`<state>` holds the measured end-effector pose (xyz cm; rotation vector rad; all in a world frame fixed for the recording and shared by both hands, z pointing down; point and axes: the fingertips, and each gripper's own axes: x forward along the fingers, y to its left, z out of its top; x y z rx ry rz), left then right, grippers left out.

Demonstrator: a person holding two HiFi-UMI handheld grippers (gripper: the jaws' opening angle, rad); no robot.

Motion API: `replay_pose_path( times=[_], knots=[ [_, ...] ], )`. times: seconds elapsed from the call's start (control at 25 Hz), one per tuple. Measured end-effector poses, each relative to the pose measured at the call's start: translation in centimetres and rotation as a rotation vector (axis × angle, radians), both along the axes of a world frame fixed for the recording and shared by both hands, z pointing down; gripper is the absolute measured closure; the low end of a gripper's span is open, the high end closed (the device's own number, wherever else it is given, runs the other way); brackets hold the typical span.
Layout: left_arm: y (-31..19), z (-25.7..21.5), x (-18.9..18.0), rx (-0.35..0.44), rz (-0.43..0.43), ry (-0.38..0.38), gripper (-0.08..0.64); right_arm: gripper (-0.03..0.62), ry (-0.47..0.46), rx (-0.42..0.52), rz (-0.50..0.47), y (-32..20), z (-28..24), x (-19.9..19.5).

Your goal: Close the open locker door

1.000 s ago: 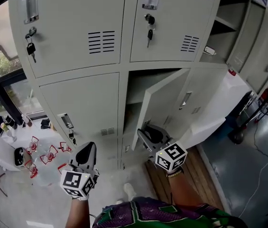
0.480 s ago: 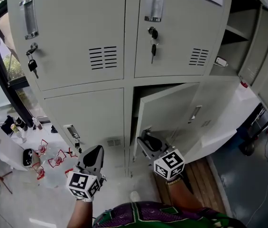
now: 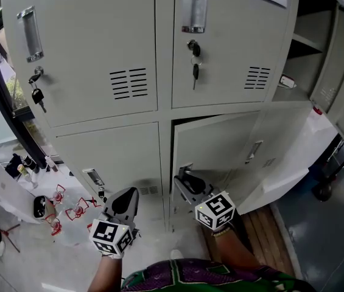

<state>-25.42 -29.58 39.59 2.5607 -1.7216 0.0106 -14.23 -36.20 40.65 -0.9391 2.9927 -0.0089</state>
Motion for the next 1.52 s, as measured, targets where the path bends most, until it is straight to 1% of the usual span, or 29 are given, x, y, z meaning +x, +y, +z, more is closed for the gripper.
replay_pose_path(
  times=[0.24,0.4,0.8,1.24,1.52],
  knots=[
    [-0.3,0.2,-0.6,-0.006,-0.009,-0.001,0.537,0.509,-0.009,-0.001,0.0,-1.0,-0.1,-0.4],
    [-0.3,0.3,-1.0,-0.011,-0.018,-0.007,0.537,0.529,-0.012,-0.004,-0.007,-1.6,-0.1,-0.6],
    [-0.7,0.2,-2.0,-0.004,-0.033,0.002,0.537,0.552,0.0,-0.01,0.003,-3.1,-0.1,-1.1],
    [-1.2,0.7,-1.5,-0.016,-0.012,0.002,0.537,0.552,-0.002,-0.004,0.034,-3.5,-0.1,-1.2],
    [-1.0,1.0,-1.5,-0.022,-0.01,0.003,0.537,0.543,-0.02,0.012,0.074,-3.7,-0.3,-0.4]
  ],
)
